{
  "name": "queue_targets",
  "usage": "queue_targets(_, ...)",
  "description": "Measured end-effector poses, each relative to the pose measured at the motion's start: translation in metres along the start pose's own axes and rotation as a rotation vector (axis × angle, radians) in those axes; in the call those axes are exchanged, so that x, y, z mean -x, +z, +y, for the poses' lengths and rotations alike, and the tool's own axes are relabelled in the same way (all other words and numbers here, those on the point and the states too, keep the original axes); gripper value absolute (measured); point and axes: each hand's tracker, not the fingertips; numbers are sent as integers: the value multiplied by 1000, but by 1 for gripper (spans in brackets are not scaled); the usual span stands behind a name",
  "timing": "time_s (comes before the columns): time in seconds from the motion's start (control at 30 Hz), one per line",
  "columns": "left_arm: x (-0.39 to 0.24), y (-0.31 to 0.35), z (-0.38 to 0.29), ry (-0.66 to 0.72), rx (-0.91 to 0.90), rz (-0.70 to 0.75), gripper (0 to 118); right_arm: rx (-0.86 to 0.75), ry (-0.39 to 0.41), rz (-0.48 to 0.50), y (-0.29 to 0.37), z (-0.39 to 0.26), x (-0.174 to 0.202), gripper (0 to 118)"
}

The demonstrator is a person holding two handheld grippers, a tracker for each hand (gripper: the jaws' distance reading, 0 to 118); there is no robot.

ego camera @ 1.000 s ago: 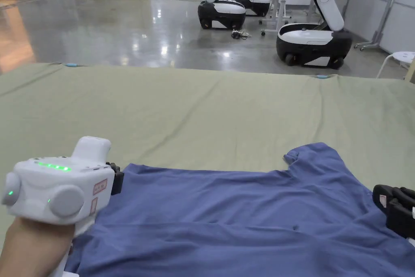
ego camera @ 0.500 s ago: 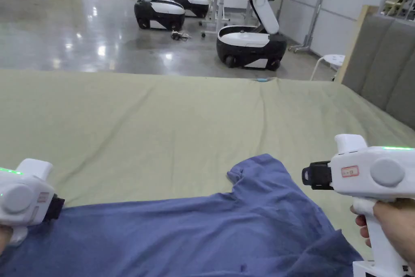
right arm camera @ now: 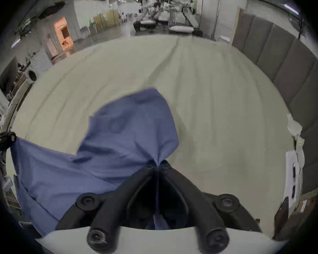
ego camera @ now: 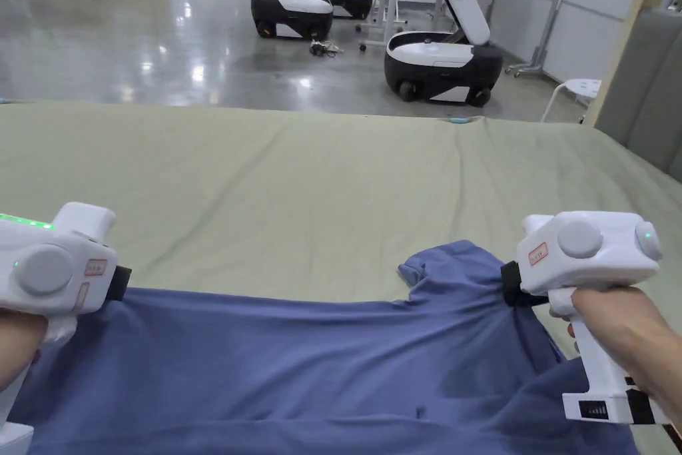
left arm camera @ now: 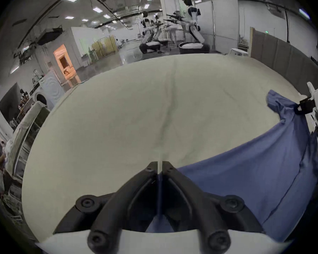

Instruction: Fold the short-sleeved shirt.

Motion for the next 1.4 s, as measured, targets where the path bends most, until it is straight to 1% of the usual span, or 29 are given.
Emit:
queue_targets(0.07, 6, 15, -4, 25, -22, -10, 2, -45, 43, 5, 28, -2, 3, 4)
queue_targets(0.13, 10, 44, -9, 42, -87, -22, 2, -106, 90, 12, 64, -16, 8, 4)
queue_targets(0.2, 17, 83, -20, 50, -157, -34, 2, -191, 114, 27, 106, -35, 6, 4)
queue_targets(0.27, 21, 129, -36, 68, -247, -59, 2, -282, 102, 72, 150, -65, 3, 4)
queue_targets(0.33, 25, 174, -62, 53, -317, -62, 2, -348, 81, 121, 191, -101, -3, 4)
queue_targets(0.37, 25, 194, -77, 39, -336, -69, 2, -367, 80, 132, 205, -121, -4, 4)
queue_targets(0.43, 24, 218, -113, 28, -319, -69, 2, -375, 97, 141, 225, -162, -5, 4)
queue_targets(0.47, 23, 225, -131, 23, -317, -69, 2, -377, 99, 141, 230, -182, -5, 4)
queue_targets(0.57, 22, 220, -192, 51, -212, -82, 2, -361, 96, 126, 220, -243, -1, 4)
queue_targets(0.67, 22, 192, -245, 155, -81, -131, 2, -282, 46, 115, 189, -289, 0, 4)
queue_targets(0.7, 21, 184, -258, 176, -42, -113, 2, -251, 29, 110, 179, -299, 0, 4)
queue_targets(0.77, 17, 176, -262, 184, -63, -107, 2, -221, -1, 117, 164, -306, 1, 4)
queue_targets(0.83, 10, 177, -256, 166, -78, -76, 2, -230, 1, 103, 153, -303, -2, 5)
queue_targets(0.87, 7, 183, -251, 157, -104, -61, 7, -248, 3, 95, 158, -300, -1, 10)
queue_targets(0.9, 5, 193, -245, 154, -147, -41, 19, -285, 8, 85, 166, -296, 1, 26)
queue_targets(0.93, 3, 204, -239, 152, -208, -37, 66, -369, 13, 68, 182, -292, 6, 61)
queue_targets(0.97, 0, 213, -235, 141, -263, -57, 103, -454, 23, 75, 193, -290, 8, 86)
queue_targets(1.0, -4, 222, -230, 130, -344, -81, 118, -552, 29, 89, 205, -286, 11, 99)
queue_targets(1.03, -8, 232, -223, 126, -458, -87, 118, -663, 35, 111, 217, -283, 17, 100)
queue_targets(1.07, -12, 235, -215, 110, -485, -79, 118, -725, 38, 116, 225, -278, 22, 100)
queue_targets(1.1, -19, 238, -207, 104, -518, -54, 118, -767, 35, 99, 229, -271, 27, 100)
queue_targets(1.17, -24, 238, -196, 120, -556, -27, 113, -814, 17, 93, 231, -260, 33, 99)
queue_targets(1.2, -25, 237, -192, 140, -557, -31, 100, -803, 22, 109, 230, -254, 38, 91)
queue_targets(1.23, -26, 235, -188, 153, -552, -32, 58, -800, 21, 108, 227, -250, 41, 55)
queue_targets(1.27, -28, 230, -183, 165, -534, -21, 10, -797, 18, 89, 224, -247, 44, 14)
queue_targets(1.3, -29, 225, -180, 182, -496, 2, 0, -786, 11, 54, 220, -244, 46, 3)
queue_targets(1.33, -26, 224, -182, 186, -497, -3, 0, -799, 11, 77, 217, -243, 47, 3)
queue_targets(1.37, -23, 224, -182, 189, -485, -65, 0, -762, -3, 124, 215, -242, 44, 3)
queue_targets(1.4, -17, 221, -185, 199, -465, -72, 0, -738, -10, 137, 213, -243, 43, 3)
